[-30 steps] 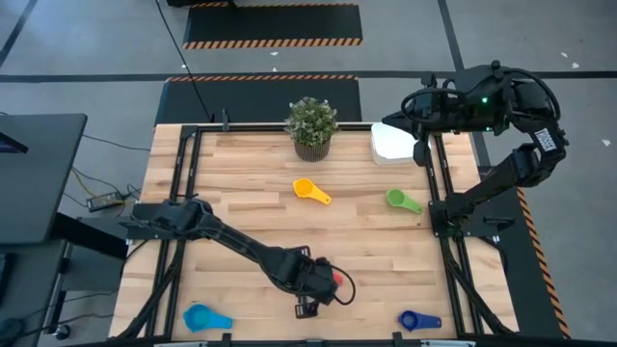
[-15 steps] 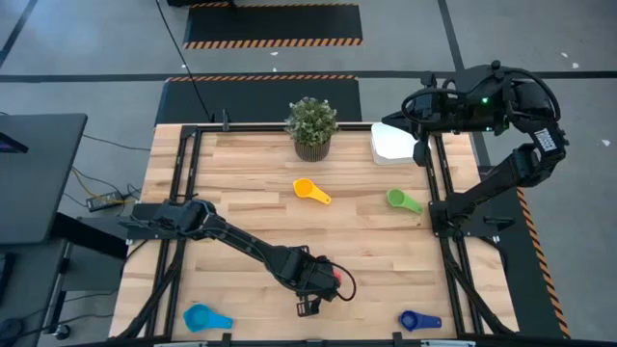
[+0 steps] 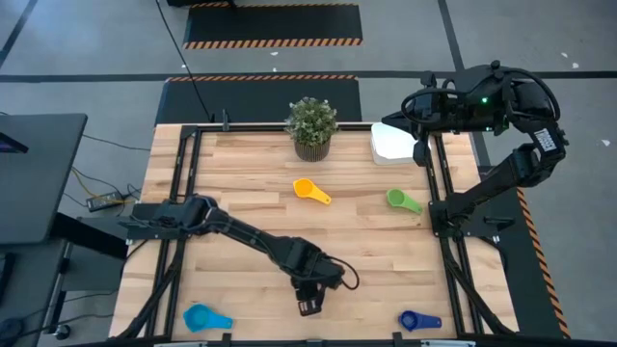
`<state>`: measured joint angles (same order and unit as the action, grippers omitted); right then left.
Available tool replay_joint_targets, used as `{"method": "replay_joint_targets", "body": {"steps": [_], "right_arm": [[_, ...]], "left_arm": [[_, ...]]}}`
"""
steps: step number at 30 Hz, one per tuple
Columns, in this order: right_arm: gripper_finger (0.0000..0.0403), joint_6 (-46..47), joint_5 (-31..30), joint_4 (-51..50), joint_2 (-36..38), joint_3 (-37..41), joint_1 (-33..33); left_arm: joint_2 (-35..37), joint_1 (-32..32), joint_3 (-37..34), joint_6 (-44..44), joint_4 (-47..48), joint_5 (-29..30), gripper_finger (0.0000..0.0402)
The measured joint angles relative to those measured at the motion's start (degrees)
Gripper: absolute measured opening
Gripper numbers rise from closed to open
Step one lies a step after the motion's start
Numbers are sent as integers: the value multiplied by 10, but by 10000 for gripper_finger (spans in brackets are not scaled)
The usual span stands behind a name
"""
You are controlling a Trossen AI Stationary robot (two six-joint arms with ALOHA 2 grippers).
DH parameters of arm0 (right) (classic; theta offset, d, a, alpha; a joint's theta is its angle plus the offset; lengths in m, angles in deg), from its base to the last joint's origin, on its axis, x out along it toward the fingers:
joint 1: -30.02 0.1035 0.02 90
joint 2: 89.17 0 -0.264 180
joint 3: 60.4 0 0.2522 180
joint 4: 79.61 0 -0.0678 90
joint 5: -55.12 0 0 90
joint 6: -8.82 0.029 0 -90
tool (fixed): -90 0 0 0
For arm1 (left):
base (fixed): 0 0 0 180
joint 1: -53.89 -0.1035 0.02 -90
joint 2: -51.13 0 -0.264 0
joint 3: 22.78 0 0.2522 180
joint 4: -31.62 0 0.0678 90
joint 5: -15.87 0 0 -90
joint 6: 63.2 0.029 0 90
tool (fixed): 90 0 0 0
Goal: Nest measuring cups in basket
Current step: Stack the light blue measuring cup on top of the red measuring cup
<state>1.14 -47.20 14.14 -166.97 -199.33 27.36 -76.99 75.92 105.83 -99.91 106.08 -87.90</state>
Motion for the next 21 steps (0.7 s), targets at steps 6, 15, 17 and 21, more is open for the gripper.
{"method": "replay_joint_targets", "body": {"steps": [6, 15, 17, 21], "right_arm": [[5, -10, 0, 0, 0, 0, 0], [5, -15, 1, 0, 0, 0, 0], [5, -15, 1, 0, 0, 0, 0], [5, -15, 1, 0, 0, 0, 0]], "left_arm": [[21, -8, 22, -3, 70, 9, 89], [68, -3, 127, -66, 236, 106, 25], [74, 4, 147, -97, 262, 109, 9], [80, 33, 170, -164, 295, 104, 8]]}}
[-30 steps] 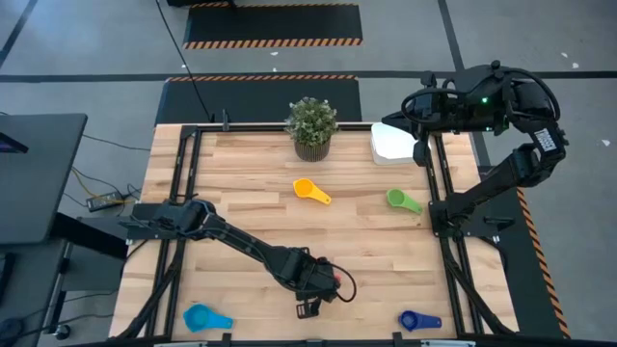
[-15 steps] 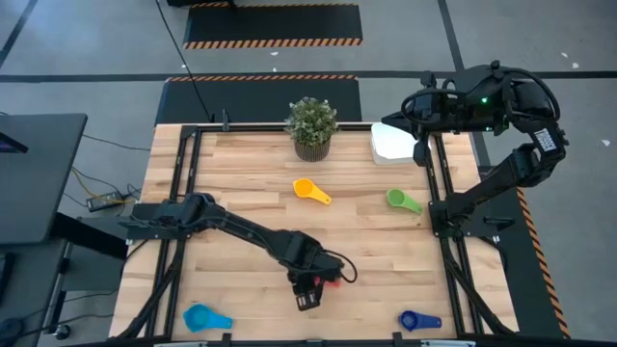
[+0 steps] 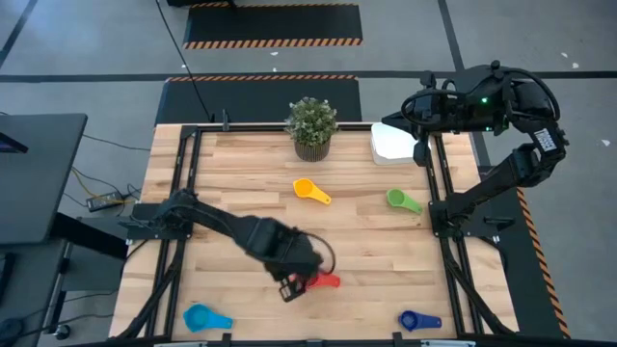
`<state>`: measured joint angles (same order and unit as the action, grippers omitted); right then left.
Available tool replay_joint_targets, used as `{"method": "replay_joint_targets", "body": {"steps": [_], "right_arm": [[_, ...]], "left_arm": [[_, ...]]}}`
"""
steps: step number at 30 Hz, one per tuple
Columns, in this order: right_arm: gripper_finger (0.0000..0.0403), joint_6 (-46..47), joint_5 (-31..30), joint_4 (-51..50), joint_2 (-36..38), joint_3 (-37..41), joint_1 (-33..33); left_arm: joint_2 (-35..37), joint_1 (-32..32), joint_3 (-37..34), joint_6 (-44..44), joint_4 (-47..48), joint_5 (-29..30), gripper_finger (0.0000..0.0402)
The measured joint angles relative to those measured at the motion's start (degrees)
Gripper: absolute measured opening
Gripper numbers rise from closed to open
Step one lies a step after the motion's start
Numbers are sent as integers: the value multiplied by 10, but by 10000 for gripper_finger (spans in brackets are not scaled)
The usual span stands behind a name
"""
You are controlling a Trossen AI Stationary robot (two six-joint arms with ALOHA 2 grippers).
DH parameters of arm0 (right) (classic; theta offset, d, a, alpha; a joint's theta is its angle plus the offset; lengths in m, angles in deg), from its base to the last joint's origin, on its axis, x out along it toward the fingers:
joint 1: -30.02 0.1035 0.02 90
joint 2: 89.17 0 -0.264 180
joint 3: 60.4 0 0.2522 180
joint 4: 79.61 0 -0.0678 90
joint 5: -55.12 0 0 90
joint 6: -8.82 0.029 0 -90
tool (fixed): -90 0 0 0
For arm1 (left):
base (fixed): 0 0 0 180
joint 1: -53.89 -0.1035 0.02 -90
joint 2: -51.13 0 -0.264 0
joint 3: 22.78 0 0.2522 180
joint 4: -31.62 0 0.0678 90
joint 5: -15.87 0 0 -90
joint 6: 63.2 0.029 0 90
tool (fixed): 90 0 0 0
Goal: Nest measuring cups in basket
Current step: Stack the light blue measuring cup on top of the red measuring cup
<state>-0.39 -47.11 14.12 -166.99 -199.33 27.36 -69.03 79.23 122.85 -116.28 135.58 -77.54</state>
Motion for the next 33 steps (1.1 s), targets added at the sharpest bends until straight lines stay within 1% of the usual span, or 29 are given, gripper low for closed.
{"method": "replay_joint_targets", "body": {"steps": [3, 5, 7, 10, 14, 19, 23, 27, 29, 30, 33], "right_arm": [[5, -9, 0, 0, 0, 0, 0], [5, -14, 1, 0, 0, 0, 0], [5, -15, 2, -1, 0, 0, 0], [5, -15, 3, -7, 0, 0, 0], [5, -15, 4, -17, 0, 0, 0], [5, -12, 5, -26, 0, 0, 0], [5, -10, 5, -33, 0, 0, 0], [5, -9, 5, -31, 0, 0, 0], [5, -7, 5, -31, 0, 0, 0], [5, -2, 5, -30, 0, 0, 0], [5, 18, 5, -30, 0, 0, 0]], "left_arm": [[0, 34, 8, -22, -1, -6, 10], [0, 55, 9, -35, -3, -20, 10], [0, 75, 9, -61, -2, -23, 11], [2, 96, 8, -118, -2, -13, 11], [13, 111, 8, -186, -1, 25, 11], [16, 142, 8, -252, -2, 23, 8], [17, 186, 8, -363, -2, 29, 4], [17, 229, 8, -491, -2, 71, 3], [17, 247, 8, -540, -2, 83, 3], [17, 256, 8, -555, -2, 82, 2], [14, 278, 8, -580, -2, 49, 2]]}}
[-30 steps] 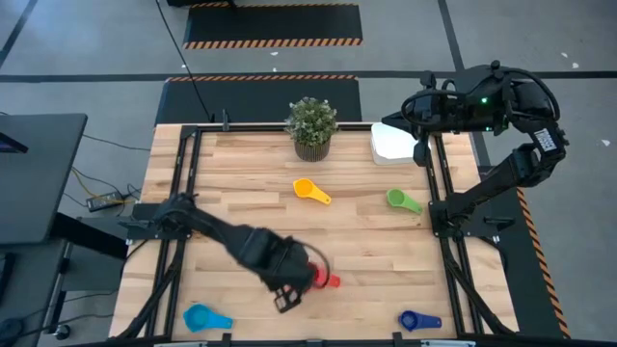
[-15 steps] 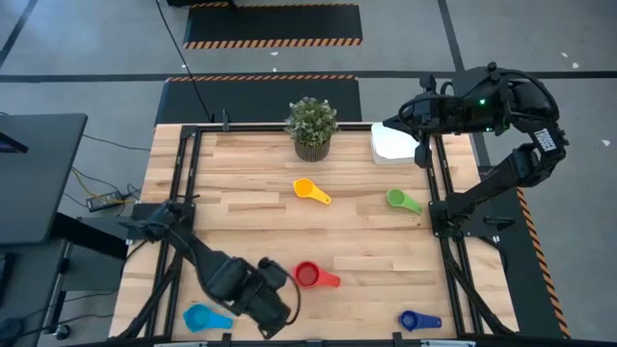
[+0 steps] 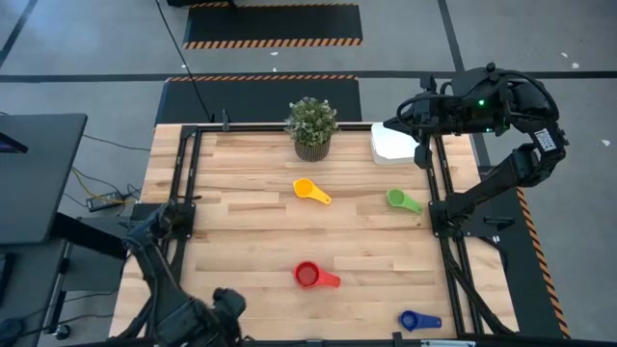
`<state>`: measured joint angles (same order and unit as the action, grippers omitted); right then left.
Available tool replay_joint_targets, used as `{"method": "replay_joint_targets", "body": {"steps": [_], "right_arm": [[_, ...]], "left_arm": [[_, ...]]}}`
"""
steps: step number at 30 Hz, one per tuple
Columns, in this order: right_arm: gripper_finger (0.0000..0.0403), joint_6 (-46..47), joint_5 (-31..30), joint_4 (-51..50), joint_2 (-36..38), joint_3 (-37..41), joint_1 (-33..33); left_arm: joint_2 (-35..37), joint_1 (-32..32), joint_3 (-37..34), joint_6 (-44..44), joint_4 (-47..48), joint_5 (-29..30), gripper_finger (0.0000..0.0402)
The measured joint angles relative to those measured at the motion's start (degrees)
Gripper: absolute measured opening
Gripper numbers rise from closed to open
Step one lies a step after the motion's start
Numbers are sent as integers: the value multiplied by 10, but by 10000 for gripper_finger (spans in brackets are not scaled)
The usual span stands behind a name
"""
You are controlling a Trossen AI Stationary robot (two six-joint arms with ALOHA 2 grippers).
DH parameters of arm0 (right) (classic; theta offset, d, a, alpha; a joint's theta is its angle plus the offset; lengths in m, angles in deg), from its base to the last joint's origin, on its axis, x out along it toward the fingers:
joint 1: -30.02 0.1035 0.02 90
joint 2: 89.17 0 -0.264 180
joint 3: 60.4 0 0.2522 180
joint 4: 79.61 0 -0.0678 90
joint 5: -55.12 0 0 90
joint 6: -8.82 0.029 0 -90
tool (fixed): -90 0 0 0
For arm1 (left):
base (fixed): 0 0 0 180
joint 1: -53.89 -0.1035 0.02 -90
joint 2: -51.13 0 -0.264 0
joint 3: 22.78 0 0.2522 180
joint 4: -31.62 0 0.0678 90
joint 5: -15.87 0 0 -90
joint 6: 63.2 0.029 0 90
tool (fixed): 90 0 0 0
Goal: Nest measuring cups in basket
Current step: Stack the light blue measuring cup on top of the red measuring cup
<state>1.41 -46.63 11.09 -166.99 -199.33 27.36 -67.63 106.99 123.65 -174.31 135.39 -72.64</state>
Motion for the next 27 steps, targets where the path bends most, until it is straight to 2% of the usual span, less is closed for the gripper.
{"method": "replay_joint_targets", "body": {"steps": [8, 13, 18, 22, 27], "right_arm": [[5, 4, 0, 0, 0, 0, 0], [5, 4, 0, 1, 0, 0, 0], [5, 19, 0, 5, 0, 0, 0], [5, 14, 0, 5, 0, 0, 0], [5, 14, 0, 15, 0, 0, 0]], "left_arm": [[-16, 37, 0, 36, 0, 3, 31], [-17, 38, 0, 45, 0, 3, 67], [-21, 40, -3, 105, -1, 3, 111], [-19, 39, -59, 160, 0, -17, 136], [-16, 39, -147, 194, 1, -101, 143]]}}
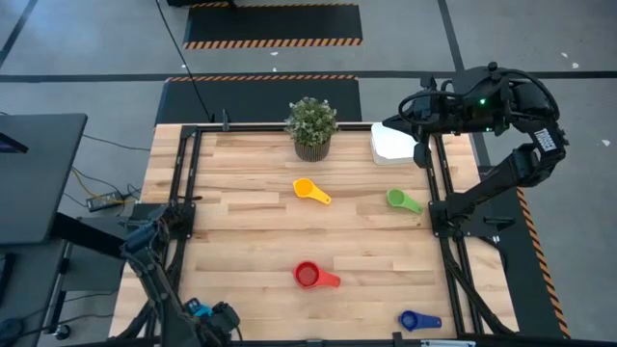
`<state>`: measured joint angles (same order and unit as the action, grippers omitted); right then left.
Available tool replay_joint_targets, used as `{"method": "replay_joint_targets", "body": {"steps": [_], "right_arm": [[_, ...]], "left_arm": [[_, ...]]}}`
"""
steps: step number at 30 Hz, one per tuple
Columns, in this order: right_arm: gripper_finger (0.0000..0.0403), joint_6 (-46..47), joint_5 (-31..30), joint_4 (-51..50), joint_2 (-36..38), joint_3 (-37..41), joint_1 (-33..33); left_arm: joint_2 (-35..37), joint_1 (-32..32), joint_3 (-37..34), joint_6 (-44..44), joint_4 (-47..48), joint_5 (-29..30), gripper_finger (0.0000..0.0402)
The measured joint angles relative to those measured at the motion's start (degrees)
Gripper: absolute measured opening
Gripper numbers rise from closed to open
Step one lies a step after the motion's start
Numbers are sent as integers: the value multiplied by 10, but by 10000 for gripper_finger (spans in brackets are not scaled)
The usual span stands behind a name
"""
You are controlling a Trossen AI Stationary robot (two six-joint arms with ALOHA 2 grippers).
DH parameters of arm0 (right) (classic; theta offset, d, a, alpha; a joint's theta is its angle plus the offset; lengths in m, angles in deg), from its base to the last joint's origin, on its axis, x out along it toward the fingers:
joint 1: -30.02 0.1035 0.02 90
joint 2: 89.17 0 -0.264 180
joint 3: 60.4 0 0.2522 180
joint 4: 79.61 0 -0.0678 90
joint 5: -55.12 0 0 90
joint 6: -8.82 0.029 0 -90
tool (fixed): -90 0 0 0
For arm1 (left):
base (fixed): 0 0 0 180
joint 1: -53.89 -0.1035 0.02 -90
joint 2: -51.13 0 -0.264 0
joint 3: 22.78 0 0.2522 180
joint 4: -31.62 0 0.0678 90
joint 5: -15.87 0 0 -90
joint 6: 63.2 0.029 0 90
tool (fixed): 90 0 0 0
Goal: Nest measuring cups in basket
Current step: Stack the light blue measuring cup on top of the red measuring cup
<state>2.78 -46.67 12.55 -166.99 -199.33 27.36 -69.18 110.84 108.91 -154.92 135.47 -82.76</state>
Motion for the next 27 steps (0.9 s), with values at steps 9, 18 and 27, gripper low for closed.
{"method": "replay_joint_targets", "body": {"steps": [9, 18, 27], "right_arm": [[5, 5, 0, 33, 0, 0, 0], [5, 43, 0, 41, 0, 0, 0], [5, 63, -1, 69, 0, 0, 0]], "left_arm": [[1, 0, -94, 115, -1, -37, 144], [21, -17, -144, 140, -1, -47, 144], [173, -2, -246, 59, -1, 95, 144]]}}
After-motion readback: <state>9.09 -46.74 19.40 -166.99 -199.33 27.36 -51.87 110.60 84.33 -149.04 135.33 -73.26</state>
